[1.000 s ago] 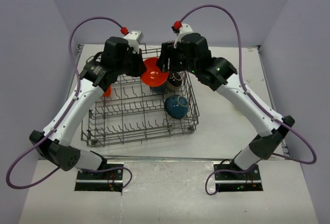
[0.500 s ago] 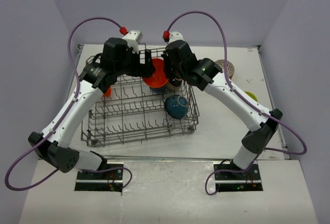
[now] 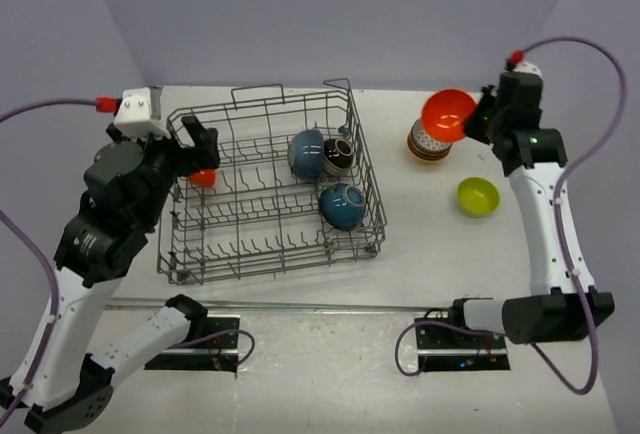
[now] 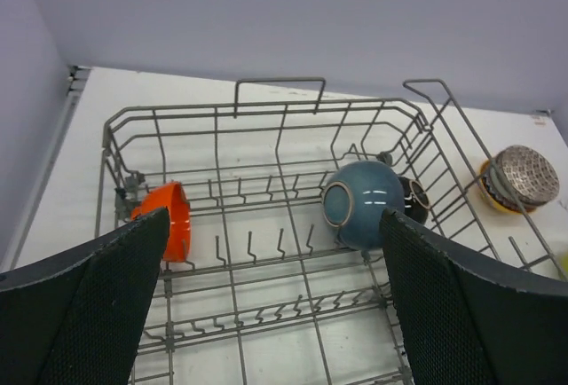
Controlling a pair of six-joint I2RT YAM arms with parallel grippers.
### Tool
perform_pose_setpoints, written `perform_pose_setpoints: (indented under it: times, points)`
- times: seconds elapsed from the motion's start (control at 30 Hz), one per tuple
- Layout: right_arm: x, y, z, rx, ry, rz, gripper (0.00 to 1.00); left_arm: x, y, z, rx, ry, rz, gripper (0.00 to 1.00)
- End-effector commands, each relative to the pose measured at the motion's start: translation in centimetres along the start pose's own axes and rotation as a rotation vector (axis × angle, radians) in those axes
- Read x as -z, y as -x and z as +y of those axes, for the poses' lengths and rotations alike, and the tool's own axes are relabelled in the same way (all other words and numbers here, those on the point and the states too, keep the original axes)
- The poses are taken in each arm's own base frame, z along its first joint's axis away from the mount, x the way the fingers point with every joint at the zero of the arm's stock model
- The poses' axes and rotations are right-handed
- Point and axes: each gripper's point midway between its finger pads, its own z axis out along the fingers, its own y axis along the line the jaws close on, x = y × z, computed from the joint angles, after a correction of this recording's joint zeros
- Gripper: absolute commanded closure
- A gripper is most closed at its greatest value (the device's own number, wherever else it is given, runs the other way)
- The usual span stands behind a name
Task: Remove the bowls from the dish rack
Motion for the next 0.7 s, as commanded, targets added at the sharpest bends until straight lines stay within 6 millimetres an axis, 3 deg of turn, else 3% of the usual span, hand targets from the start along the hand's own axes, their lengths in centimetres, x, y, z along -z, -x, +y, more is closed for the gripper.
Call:
perform_pose_setpoints:
  times: [0.0, 0.03, 0.07, 0.17, 0.27, 0.43, 0.57, 0.67]
  points:
    - [-0.7, -0.7, -6.4, -0.173, -0.039, -0.027, 1.0, -0.4, -3.4, 2.8, -0.05, 0.123, 0.024, 0.0]
    - [-0.7, -1.0, -7.8, -0.237, -0.042, -0.049, 1.0, -0.8, -5.7, 3.2, -0.081, 0.122, 0.063, 0.0]
    - [-1.9, -2.1, -11.6, -0.301, -0.136, -0.067, 1.0, -0.5, -6.2, 3.3, -0.079, 0.113, 0.062, 0.0]
    - [-3.3, -4.4, -16.8, -0.434, -0.266, -0.081, 1.0, -0.6, -8.9, 3.8, -0.087, 0.126, 0.116, 0.0]
    - [-4.8, -6.5, -19.6, -0.528, -0.331, -0.067, 1.0, -0.7, -11.0, 4.1, -0.096, 0.125, 0.147, 0.0]
    - [-6.9, -10.1, -21.3, -0.568, -0.374, 0.044, 1.0, -0.2, -12.3, 4.3, -0.098, 0.093, 0.129, 0.0]
    - [-8.9, -13.2, -22.1, -0.593, -0.397, 0.122, 0.99, 0.7, -11.8, 4.2, -0.078, 0.065, 0.086, 0.0]
    - [-9.3, -14.5, -22.4, -0.604, -0.407, 0.14, 0.98, 1.2, -11.6, 4.2, -0.071, 0.051, 0.073, 0.0]
